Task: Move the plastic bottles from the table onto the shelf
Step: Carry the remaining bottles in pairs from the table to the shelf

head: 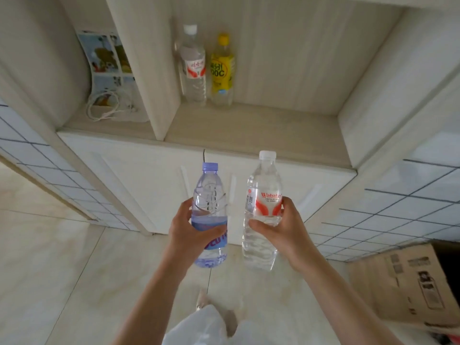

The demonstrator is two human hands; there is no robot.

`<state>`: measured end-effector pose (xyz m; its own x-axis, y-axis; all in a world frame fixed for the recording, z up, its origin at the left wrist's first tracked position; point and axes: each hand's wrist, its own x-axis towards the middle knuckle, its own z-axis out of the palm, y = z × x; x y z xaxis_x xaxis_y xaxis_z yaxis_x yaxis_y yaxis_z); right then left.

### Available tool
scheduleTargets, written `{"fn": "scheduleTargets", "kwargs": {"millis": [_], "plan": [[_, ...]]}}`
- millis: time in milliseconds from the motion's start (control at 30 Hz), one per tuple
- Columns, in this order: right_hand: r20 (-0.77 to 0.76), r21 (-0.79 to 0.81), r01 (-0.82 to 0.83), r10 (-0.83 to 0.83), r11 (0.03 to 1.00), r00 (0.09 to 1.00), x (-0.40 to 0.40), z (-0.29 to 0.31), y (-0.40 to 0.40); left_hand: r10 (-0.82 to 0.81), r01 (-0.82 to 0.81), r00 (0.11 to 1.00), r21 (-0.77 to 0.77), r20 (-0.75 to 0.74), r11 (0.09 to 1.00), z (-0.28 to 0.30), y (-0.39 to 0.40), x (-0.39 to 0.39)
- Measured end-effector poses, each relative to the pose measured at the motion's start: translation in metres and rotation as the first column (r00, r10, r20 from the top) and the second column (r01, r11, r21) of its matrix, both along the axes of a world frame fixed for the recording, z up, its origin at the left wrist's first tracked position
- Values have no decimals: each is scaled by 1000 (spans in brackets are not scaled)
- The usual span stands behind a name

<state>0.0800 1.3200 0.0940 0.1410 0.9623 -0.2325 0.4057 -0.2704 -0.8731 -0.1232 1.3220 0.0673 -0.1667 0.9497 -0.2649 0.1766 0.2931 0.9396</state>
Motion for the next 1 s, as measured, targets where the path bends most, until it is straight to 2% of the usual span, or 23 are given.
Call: {"fn": "scheduleTargets", "kwargs": {"millis": [200, 500, 567, 733, 867, 1000], "plan": [[14, 27, 38, -38, 999, 999, 3, 10, 70, -67, 67, 998, 53, -10, 996, 9, 79, 3], [-118, 150, 164, -147, 975, 982, 4, 39, 162, -145, 154, 988, 235, -56, 960, 47, 187, 18], [-131, 198, 182, -157, 963, 979, 4, 44, 180, -130, 145, 989, 277, -73, 950, 55, 207, 24], [-43, 296, 238, -236, 925, 971, 2, 55, 219, -67, 113, 989, 385, -131, 916, 61, 245, 45], [21, 384, 202, -227, 901, 974, 4, 58, 238, 14, 31, 995, 432, -100, 901, 56, 262, 63], [57, 403, 183, -224, 897, 973, 16, 55, 257, 79, -36, 994, 459, -76, 888, 50, 278, 75]]}}
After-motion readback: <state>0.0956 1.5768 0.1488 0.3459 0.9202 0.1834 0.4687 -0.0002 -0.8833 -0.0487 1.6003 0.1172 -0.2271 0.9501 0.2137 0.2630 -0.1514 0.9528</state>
